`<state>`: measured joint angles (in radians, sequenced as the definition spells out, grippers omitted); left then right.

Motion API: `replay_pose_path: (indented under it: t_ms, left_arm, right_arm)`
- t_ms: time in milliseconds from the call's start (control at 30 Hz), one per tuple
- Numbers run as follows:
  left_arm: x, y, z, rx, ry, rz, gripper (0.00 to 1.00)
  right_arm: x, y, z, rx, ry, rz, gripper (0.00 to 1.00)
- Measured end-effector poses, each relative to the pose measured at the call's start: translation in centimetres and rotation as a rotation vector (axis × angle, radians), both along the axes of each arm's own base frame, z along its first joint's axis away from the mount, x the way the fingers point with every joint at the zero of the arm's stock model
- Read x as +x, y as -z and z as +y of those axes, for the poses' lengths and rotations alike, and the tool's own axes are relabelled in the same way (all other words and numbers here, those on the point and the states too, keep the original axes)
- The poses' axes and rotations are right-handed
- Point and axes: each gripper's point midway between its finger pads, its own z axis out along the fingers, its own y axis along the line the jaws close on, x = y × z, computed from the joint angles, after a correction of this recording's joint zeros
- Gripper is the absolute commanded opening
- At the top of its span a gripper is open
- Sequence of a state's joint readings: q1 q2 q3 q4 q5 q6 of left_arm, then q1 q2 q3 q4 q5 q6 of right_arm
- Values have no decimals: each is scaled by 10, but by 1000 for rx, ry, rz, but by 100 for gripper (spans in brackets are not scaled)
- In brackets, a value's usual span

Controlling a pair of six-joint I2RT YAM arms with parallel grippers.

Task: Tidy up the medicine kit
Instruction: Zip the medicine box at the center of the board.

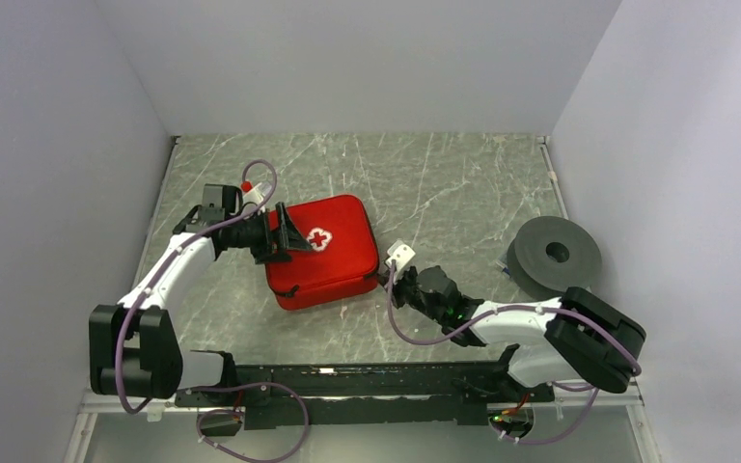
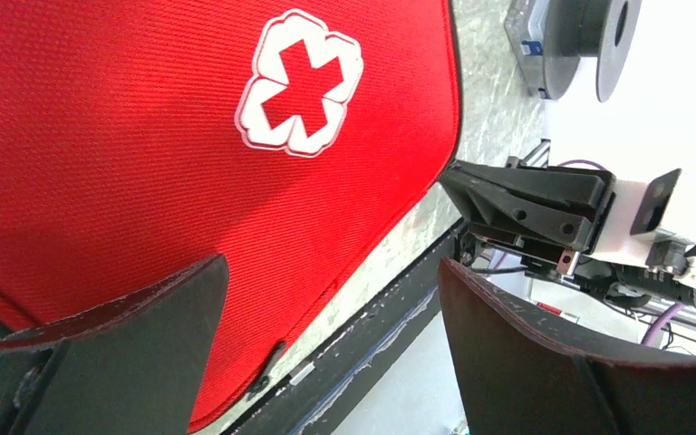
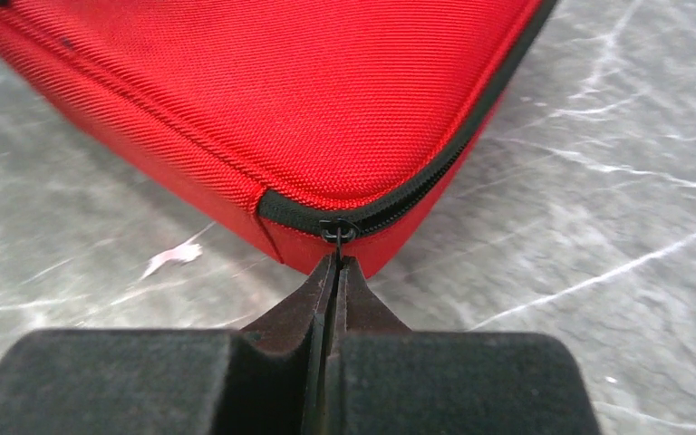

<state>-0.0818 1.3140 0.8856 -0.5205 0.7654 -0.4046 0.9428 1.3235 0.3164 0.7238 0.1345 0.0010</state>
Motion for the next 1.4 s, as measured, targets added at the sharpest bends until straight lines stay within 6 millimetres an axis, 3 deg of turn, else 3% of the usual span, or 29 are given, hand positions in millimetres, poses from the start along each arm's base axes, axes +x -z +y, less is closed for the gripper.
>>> replay_pose_path:
  t_ms: [333, 500, 567, 800, 1033, 1200, 1400]
  left_arm:
    - [-27, -36, -21, -86, 63, -81, 93]
    - [-46, -55, -37, -105, 91, -122, 93]
    - [-54, -49, -42, -116, 87, -114, 92]
    - [-69, 7, -44, -77, 22, 47, 92]
    - [-58, 0, -51, -119, -9, 20, 92]
    - [-69, 8, -53, -146, -41, 16, 92]
    - [-73, 17, -50, -189, -103, -39, 91]
  right_arm:
    - [-42, 0, 21, 54, -158, 124, 0]
    - [-70, 0, 51, 40, -254, 138, 0]
    - [-80, 1, 66, 33, -286, 139, 0]
    - [-97, 0, 89, 33, -330, 142, 0]
    - [-109, 1, 106, 26, -360, 136, 0]
    - [-119, 4, 125, 27, -391, 130, 0]
    - [-120, 5, 125, 17, -388, 122, 0]
